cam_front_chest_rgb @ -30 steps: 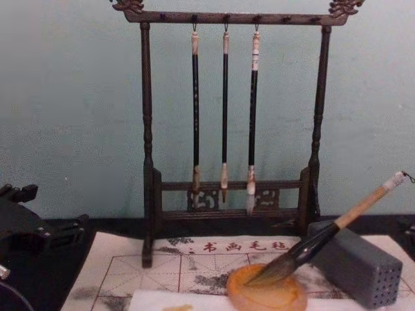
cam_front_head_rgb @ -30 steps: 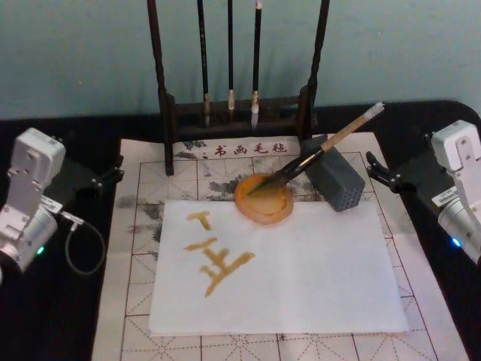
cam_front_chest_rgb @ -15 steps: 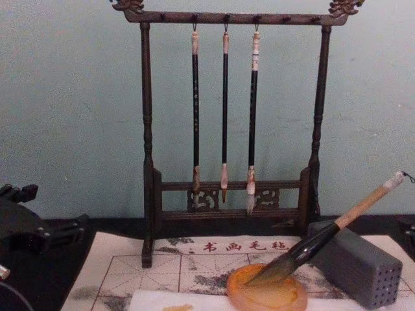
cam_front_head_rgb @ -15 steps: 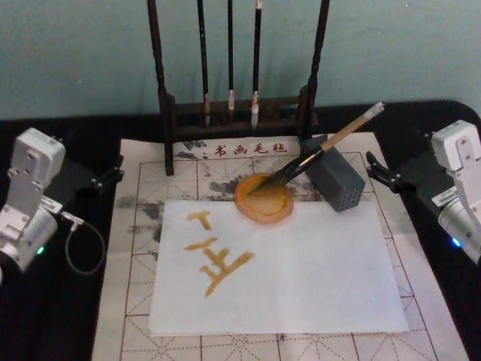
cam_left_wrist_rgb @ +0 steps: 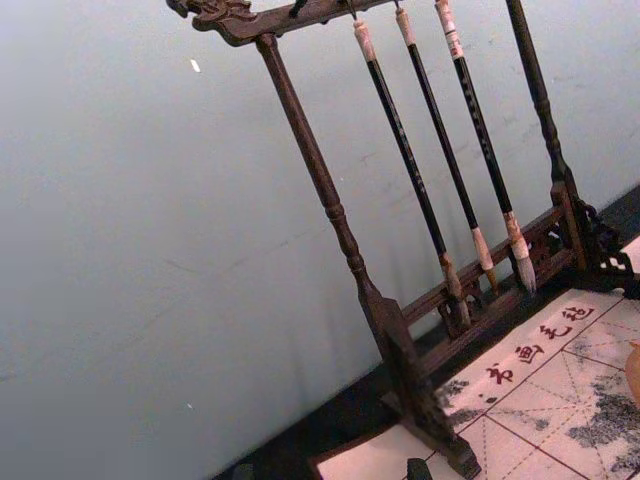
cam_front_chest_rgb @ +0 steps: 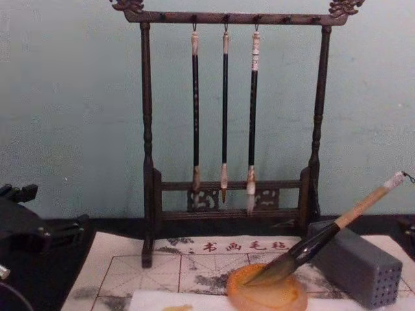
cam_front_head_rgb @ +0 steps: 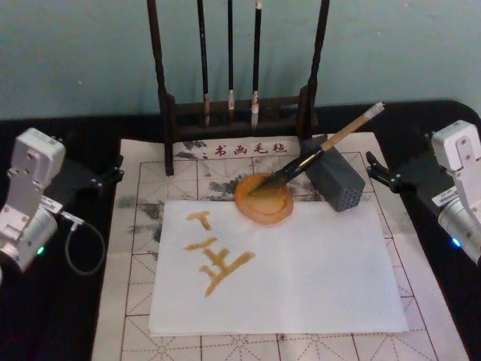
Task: Pick up the brush from the inkstone, write on the paper, then place the brush back to its original position.
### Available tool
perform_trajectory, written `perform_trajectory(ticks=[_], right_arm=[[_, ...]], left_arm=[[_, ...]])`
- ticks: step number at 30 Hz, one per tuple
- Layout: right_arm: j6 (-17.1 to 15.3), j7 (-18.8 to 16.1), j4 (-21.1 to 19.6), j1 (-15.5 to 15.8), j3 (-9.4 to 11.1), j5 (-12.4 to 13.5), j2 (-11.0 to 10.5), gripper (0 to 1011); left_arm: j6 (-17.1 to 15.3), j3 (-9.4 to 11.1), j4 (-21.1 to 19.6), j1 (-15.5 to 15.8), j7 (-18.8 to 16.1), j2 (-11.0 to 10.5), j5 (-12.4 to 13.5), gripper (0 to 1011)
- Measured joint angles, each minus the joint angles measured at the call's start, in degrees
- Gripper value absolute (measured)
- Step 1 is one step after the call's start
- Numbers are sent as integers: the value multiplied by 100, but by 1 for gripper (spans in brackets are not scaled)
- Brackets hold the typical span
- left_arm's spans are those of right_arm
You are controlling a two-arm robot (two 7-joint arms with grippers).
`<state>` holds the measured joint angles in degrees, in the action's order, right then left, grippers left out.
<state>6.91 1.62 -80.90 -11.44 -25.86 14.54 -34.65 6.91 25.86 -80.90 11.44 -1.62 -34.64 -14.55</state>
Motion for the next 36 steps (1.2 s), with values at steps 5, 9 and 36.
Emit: perform_trajectory(ticks=[5,9,36], right_arm=[[0,0,0,0,0,0,0,1003],[0,0,0,0,0,0,0,1002],[-296,-445,-229,182,388,579,124,1003]], left_arm=[[0,0,0,0,0,0,0,1001],[0,0,0,0,0,0,0,1001],[0,0,0,0,0,0,0,1001]])
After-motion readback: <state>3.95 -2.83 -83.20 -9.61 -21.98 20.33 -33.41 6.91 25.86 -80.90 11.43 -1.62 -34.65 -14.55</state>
